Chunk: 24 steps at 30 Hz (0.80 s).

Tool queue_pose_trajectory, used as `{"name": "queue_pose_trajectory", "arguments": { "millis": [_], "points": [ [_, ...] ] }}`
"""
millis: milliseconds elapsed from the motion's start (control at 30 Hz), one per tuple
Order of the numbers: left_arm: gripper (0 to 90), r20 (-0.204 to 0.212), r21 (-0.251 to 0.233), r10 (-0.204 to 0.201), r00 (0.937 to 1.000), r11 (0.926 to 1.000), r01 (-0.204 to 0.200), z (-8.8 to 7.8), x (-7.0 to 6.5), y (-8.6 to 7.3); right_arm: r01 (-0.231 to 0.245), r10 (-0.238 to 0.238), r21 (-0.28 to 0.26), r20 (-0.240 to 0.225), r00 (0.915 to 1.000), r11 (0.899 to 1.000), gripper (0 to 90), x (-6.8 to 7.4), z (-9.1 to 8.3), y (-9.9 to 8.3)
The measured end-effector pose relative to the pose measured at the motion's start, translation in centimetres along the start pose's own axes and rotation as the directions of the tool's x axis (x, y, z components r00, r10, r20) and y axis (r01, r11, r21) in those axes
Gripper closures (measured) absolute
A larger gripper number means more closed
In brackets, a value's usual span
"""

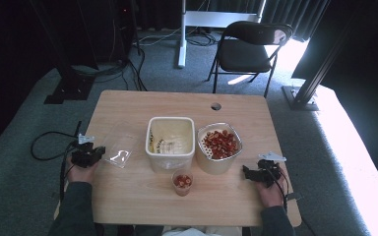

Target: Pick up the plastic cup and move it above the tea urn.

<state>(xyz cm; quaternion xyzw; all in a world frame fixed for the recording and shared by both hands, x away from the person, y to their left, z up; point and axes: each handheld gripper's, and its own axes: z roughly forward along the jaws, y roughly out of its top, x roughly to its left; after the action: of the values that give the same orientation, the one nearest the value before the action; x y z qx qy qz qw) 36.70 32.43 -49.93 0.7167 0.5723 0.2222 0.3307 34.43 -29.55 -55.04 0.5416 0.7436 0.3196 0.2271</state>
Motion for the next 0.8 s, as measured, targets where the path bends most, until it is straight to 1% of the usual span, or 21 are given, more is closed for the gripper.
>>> {"name": "queue_pose_trajectory", "arguments": {
  "millis": [67,133,200,400,667,800],
  "points": [
    [85.8,0.005,-0.025,0.001,1.0000,0.9997,-0.001,-0.6,0.1,0.3,0.000,0.000,0.000,0.000,1.0000,1.000,11.3,0.0,0.0,0.0],
    [86.3,-0.004,-0.038,0.012,0.9999,0.9992,-0.012,-1.1,0.1,0.7,0.000,0.000,0.001,0.000,1.0000,1.000,11.3,0.0,0.0,0.0],
    [86.4,0.011,-0.058,0.013,0.9999,0.9983,-0.012,-1.6,0.2,0.9,0.001,-0.001,0.000,0.000,1.0000,1.000,11.4,0.0,0.0,0.0],
    [86.5,0.019,-0.108,0.032,0.9993,0.9937,-0.030,-3.0,-0.1,1.8,0.001,-0.001,0.000,0.000,1.0000,1.000,11.3,0.0,0.0,0.0],
    [86.5,0.020,-0.168,0.063,0.9978,0.9840,-0.059,-5.0,-0.4,3.2,0.001,-0.001,0.000,0.000,1.0000,1.000,11.3,0.0,0.0,0.0],
    [86.5,0.028,-0.197,0.078,0.9966,0.9780,-0.071,-6.1,-0.7,3.9,0.001,-0.001,-0.001,0.000,1.0000,1.000,11.4,0.0,0.0,0.0]
  ]
}}
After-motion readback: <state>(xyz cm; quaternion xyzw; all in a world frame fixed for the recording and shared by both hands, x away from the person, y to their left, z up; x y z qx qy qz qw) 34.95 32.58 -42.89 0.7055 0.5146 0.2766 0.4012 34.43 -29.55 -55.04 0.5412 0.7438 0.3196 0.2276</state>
